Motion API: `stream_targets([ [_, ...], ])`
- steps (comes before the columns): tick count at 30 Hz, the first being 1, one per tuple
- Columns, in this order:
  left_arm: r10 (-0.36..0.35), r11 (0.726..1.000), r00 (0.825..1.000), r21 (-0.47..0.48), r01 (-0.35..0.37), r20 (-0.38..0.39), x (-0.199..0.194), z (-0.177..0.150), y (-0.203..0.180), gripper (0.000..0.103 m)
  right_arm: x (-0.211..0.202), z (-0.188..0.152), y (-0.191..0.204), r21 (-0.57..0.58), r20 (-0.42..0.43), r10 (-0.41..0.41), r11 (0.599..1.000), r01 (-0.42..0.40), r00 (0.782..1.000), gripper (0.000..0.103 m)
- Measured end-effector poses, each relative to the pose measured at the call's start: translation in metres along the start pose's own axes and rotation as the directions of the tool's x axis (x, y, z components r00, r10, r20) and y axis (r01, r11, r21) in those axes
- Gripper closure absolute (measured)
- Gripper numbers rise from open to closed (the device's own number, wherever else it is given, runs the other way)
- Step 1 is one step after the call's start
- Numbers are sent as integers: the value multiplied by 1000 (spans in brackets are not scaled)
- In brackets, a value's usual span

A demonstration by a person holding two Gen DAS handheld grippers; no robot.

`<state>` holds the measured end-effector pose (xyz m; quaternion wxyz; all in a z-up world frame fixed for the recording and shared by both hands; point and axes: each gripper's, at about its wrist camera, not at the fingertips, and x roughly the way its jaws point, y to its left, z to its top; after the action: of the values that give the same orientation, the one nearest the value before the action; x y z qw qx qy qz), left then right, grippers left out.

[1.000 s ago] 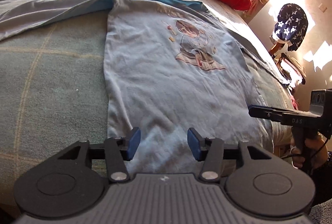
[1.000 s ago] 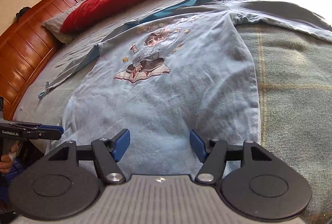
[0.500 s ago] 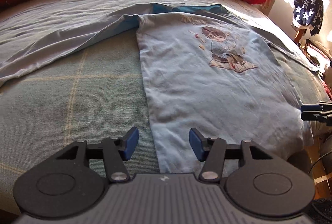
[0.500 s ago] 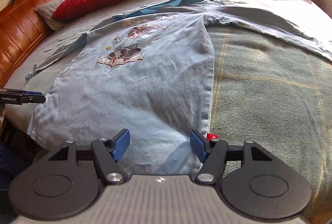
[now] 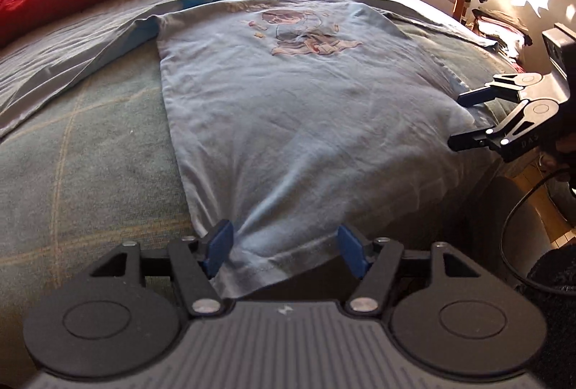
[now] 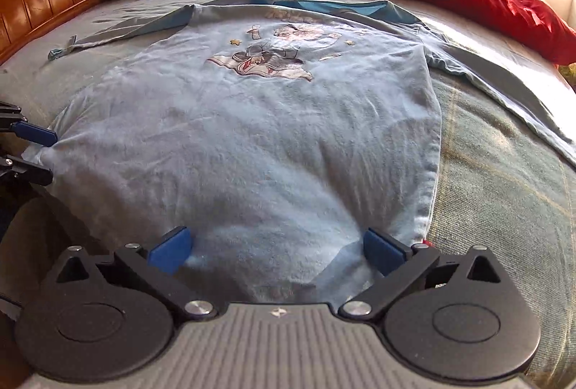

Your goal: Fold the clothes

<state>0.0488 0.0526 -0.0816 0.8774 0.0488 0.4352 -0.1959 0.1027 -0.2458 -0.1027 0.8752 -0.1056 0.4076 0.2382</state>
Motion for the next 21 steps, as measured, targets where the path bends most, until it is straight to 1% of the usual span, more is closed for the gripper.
stream_targets([
  [3,-12,999,1000,-35,12,-26,-12,0,3,38,-5,-7,7,-56,-13,-28,998,28,1000,0],
  [4,-14,999,1000,-30,14,-17,-16,3,1,38,-8,-5,10,-66,-16,-32,997,30,999,0],
  [7,-25,1000,998,20,24,58,-24,18,-6,37,-17,5,11,-58,31,-10,998,11,999,0],
  [9,-39,999,995,34,36,90,-18,31,-10,34,-17,14,12,-49,61,-9,999,12,998,0],
  [11,-38,999,994,36,35,100,-4,39,-13,34,-9,19,11,-22,66,0,1000,1,998,0],
  [13,-31,999,997,20,30,71,11,42,-12,34,1,20,9,18,48,17,1000,-18,999,0],
  [15,1,999,1000,-38,-1,10,27,36,-8,34,7,10,7,50,27,19,999,-20,999,0],
  [17,4,999,999,-36,-2,41,24,26,-8,32,2,1,6,44,37,20,999,-22,999,0],
  [18,-4,999,999,-43,6,41,21,21,-8,30,-2,-4,4,55,37,26,998,-28,999,0],
  [21,-17,996,999,-90,21,45,14,18,-1,30,-12,-11,-6,99,45,57,993,-61,997,0],
])
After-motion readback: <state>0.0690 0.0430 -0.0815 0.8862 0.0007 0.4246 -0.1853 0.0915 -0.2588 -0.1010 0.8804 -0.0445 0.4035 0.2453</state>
